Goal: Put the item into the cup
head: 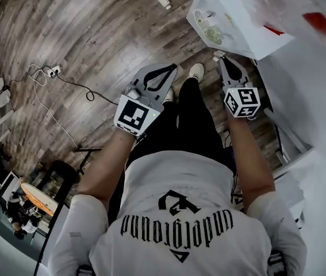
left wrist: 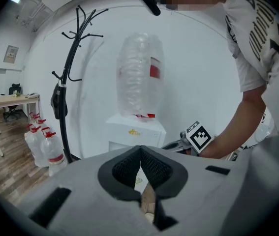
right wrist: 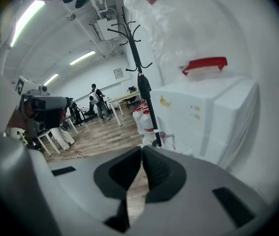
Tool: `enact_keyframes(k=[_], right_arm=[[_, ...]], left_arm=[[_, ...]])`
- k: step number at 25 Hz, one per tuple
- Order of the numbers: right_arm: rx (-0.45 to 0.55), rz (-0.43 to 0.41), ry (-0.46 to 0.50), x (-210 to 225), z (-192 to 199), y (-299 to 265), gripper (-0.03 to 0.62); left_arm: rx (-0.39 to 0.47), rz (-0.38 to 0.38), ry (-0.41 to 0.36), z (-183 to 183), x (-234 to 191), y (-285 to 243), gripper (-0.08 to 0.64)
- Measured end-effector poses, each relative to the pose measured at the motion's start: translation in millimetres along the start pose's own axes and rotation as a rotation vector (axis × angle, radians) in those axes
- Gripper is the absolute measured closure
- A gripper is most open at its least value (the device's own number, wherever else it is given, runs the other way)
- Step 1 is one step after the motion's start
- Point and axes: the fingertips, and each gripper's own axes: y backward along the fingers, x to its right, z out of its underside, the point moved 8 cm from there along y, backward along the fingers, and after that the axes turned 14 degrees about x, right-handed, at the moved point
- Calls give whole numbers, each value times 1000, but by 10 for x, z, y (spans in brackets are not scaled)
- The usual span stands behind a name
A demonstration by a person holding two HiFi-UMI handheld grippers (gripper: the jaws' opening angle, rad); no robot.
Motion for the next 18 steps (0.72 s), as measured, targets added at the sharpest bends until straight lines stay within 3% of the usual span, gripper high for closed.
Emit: enact_keyframes(k=[6, 13, 18], right_arm=[[-55, 85, -18, 260, 592, -394, 572], [-112, 158, -37, 584, 1172, -766, 571], [-145, 218, -88, 766, 1472, -968, 571]], left_arm=[[-29, -23, 34, 595, -208, -277, 551], [-127, -54, 95, 1431, -290, -541, 551], [-129, -88, 143, 1684, -417, -641, 551]])
